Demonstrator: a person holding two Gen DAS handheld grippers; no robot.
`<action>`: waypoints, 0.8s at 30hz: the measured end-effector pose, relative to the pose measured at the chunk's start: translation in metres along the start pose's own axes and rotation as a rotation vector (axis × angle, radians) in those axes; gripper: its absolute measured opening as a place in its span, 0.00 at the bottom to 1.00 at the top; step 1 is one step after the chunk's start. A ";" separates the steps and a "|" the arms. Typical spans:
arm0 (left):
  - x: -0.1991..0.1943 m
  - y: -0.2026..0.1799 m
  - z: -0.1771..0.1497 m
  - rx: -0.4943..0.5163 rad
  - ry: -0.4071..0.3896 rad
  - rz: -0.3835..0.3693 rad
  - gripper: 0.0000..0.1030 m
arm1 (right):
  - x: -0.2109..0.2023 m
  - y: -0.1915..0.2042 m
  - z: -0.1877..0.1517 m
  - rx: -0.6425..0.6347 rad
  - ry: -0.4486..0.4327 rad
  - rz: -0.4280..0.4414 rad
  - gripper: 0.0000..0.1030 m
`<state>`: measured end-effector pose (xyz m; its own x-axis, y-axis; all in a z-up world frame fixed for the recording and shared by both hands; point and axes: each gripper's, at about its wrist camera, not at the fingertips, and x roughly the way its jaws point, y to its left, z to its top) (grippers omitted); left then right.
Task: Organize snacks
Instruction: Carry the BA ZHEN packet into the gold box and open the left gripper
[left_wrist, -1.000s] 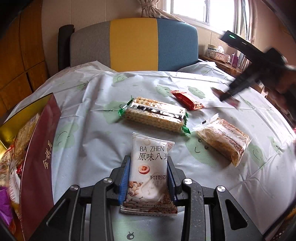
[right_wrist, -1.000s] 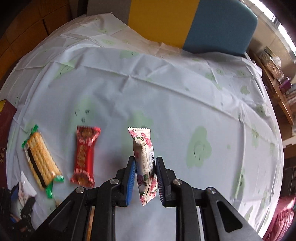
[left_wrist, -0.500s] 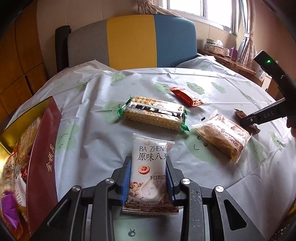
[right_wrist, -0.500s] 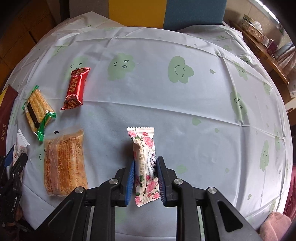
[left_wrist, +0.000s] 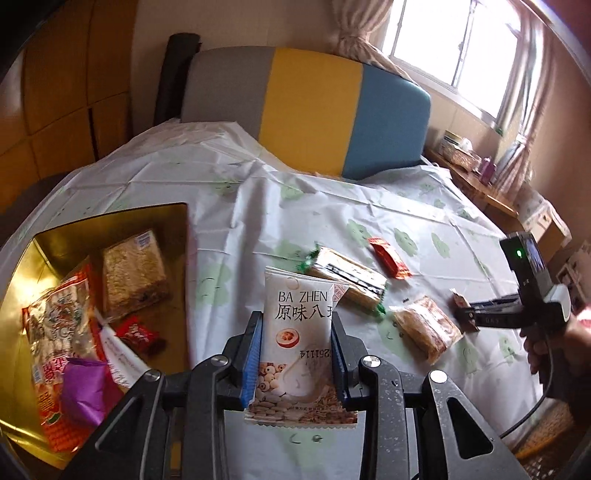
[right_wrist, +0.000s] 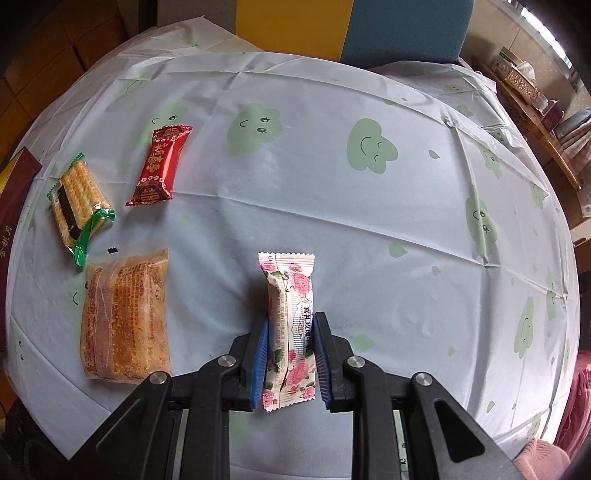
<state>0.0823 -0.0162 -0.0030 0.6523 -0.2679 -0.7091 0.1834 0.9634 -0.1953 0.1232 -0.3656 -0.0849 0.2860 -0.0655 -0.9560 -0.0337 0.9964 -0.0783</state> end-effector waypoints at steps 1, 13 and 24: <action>-0.003 0.015 0.005 -0.035 -0.001 0.015 0.32 | 0.001 0.003 -0.001 -0.003 -0.001 -0.003 0.22; 0.016 0.168 0.045 -0.246 0.042 0.291 0.35 | -0.001 0.012 -0.001 -0.031 -0.005 -0.025 0.22; 0.008 0.153 0.010 -0.237 0.065 0.351 0.41 | -0.001 0.018 -0.003 -0.056 -0.014 -0.042 0.23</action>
<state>0.1229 0.1285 -0.0322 0.5962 0.0698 -0.7998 -0.2207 0.9721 -0.0797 0.1199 -0.3474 -0.0866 0.3021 -0.1059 -0.9474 -0.0746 0.9881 -0.1342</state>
